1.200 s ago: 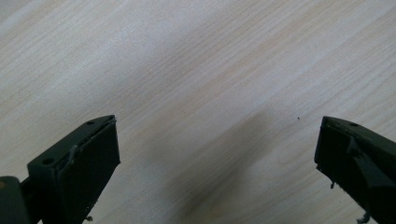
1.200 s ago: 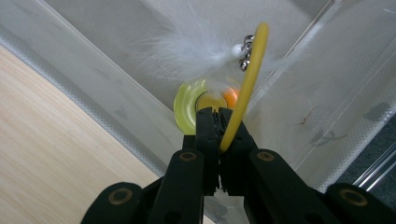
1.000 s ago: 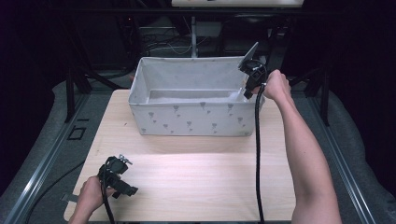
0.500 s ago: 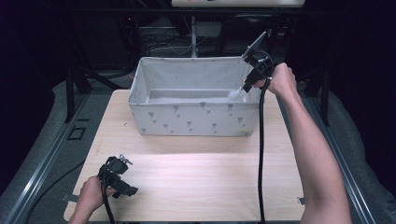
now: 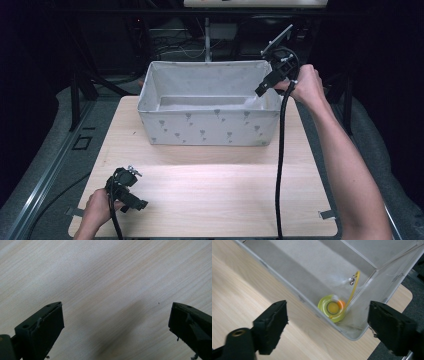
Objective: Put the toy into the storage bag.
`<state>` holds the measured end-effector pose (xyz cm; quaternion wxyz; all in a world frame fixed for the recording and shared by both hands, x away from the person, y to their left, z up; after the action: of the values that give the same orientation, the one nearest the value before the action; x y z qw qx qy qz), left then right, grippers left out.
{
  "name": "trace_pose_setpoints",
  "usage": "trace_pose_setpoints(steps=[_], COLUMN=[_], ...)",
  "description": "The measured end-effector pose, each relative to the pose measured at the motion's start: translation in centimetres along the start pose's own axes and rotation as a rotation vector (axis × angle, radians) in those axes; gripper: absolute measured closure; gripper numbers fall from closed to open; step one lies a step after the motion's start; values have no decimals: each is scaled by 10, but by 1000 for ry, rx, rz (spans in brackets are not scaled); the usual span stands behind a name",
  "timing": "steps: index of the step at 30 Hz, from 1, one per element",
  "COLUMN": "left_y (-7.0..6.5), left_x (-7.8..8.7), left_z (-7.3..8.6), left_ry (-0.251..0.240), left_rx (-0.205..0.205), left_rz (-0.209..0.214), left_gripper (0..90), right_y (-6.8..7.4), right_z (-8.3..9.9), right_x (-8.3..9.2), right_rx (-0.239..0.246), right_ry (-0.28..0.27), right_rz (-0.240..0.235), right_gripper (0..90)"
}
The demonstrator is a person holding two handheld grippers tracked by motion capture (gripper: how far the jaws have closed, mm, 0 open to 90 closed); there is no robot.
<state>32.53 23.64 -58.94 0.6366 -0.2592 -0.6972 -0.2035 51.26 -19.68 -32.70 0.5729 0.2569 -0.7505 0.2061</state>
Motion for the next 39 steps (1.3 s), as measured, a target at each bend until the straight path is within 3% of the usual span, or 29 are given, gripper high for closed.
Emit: trace_pose_setpoints(steps=[7,15,21,29,33,39], left_y=[-1,-1,-1,-1,-1,-1], left_x=[0,0,-1,-1,-1,-1], left_z=[0,0,0,-1,-1,0], left_ry=[-2,0,0,-3,-3,0], left_rx=[8,9,8,6,6,4], left_rz=[3,3,-1,-2,-2,-3], left_gripper=[3,3,3,3,3,3], right_y=[27,58,73,97,113,124], right_z=[11,29,42,67,84,101], right_x=[12,9,3,-20,-40,-68], right_rx=[59,132,164,202,227,223], right_ry=[-19,-49,-56,-69,-54,-39], right_rz=[-7,-29,-35,-64,-79,-117], right_gripper=[74,34,25,21,20,18])
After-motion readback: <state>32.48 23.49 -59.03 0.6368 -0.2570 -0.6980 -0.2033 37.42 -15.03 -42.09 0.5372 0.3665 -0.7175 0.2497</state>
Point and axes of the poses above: each handheld gripper's, and its own axes: x roughly backward along the jaws, z roughly out of its underside, y roughly to its left, the point moved 5 cm from there along -x, roughly forward along the jaws, and after that the axes turned 10 degrees about y, right-handed, at the moved point
